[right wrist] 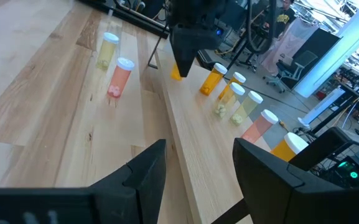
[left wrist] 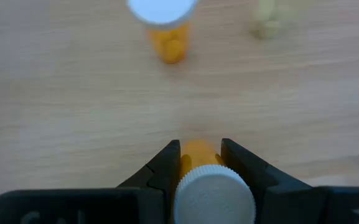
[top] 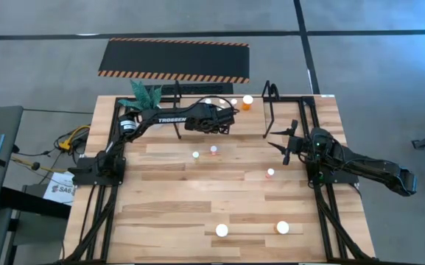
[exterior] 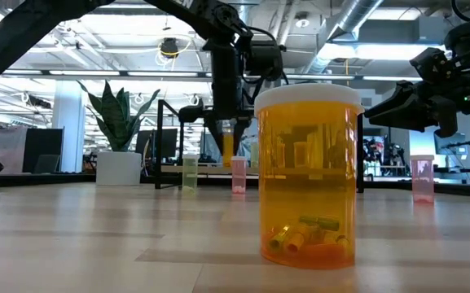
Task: Pick and place medicine bottles onto shelf by color
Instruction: Put the small orange pill bottle aligned with the other orange pill bottles on the shelf
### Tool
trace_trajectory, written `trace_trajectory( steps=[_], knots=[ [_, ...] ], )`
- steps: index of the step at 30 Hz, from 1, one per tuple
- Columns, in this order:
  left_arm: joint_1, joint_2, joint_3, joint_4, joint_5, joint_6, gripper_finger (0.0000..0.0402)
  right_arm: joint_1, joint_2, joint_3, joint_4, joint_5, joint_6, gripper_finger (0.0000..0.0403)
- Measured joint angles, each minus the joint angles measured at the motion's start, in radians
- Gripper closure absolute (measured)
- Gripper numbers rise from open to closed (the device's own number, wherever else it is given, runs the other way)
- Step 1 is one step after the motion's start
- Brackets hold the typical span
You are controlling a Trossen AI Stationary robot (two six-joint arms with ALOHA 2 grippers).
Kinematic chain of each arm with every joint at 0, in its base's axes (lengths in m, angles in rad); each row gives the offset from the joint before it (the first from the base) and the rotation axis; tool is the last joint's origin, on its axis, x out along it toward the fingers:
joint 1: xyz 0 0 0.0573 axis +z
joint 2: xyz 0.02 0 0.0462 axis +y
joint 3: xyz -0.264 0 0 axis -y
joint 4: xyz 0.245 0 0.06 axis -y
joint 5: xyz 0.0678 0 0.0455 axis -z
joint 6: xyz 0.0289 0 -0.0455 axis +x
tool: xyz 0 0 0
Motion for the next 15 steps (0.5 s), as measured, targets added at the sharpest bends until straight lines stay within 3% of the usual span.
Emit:
trace_trajectory(
  steps=[15],
  knots=[
    [0.004, 0.001, -0.001, -0.022, -0.047, -0.128, 0.0315, 0.000, 0.000, 0.000, 0.000, 0.000, 0.000, 0.0196]
  ],
)
